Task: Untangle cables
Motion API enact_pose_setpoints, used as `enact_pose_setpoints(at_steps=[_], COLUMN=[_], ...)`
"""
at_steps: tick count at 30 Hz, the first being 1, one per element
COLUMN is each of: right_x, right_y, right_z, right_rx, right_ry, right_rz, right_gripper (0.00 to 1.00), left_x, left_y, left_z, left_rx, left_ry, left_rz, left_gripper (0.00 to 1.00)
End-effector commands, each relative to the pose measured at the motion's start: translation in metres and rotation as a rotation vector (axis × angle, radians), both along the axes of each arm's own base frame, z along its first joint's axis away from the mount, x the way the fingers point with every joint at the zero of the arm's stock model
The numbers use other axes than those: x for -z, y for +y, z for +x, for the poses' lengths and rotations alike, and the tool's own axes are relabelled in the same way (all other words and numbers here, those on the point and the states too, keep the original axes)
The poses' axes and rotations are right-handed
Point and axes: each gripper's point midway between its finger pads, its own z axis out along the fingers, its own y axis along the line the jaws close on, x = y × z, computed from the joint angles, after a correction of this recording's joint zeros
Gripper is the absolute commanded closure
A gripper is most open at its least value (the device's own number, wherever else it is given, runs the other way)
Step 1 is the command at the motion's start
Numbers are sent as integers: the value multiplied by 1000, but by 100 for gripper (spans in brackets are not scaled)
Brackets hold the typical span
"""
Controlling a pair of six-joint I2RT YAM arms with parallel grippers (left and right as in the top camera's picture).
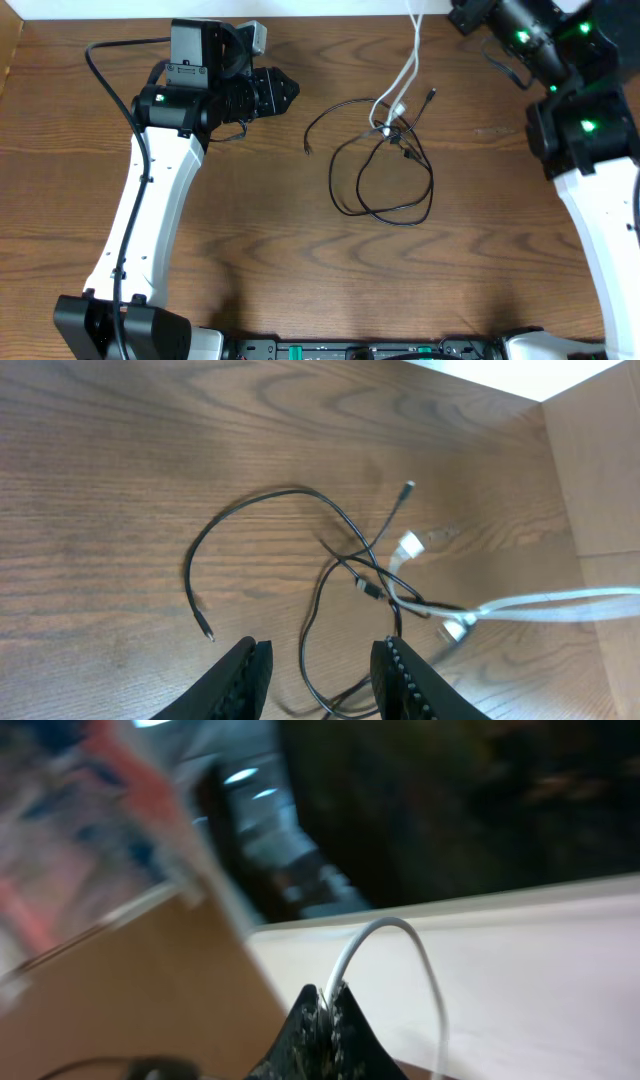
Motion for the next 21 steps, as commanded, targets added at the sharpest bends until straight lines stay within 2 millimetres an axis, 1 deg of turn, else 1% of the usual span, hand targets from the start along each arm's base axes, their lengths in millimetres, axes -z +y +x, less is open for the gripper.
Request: enact_pose_setpoints(at_steps=[1, 2, 3, 6, 8, 9, 11, 13, 18, 21], right_x=[4, 9, 19, 39, 50, 50, 40, 20, -33, -52], right_y=[-40, -46, -55, -53, -52, -52, -53, -56, -87, -102], right_z=[20, 24, 31, 41, 47, 49, 50, 47, 30, 18], right_rx=[247, 295, 370, 396, 399, 401, 411, 428, 551, 614], right_ry=[66, 78, 70, 57, 64, 61, 21, -40, -133, -186], right_rz=[65, 52, -37, -204, -253, -255, -235, -177, 83, 138], right_gripper=[99, 99, 99, 99, 99, 99, 99, 99, 98, 98], left_x=[-1, -1, -1, -1, -1, -1, -1, -1, 0, 0], left_y=[2, 2, 2, 2, 2, 2, 2, 2, 4, 4], left_z=[3, 2, 3, 3, 3, 3, 3, 3, 3, 4], left_rx=[5, 5, 5, 5, 6, 9, 15, 15, 9, 7], left_ry=[-14, -14, -14, -14, -15, -18, -22, -22, -24, -25], left_rz=[13, 13, 13, 13, 14, 17, 21, 21, 32, 34], left_gripper=[62, 62, 62, 62, 62, 62, 62, 62, 62, 62])
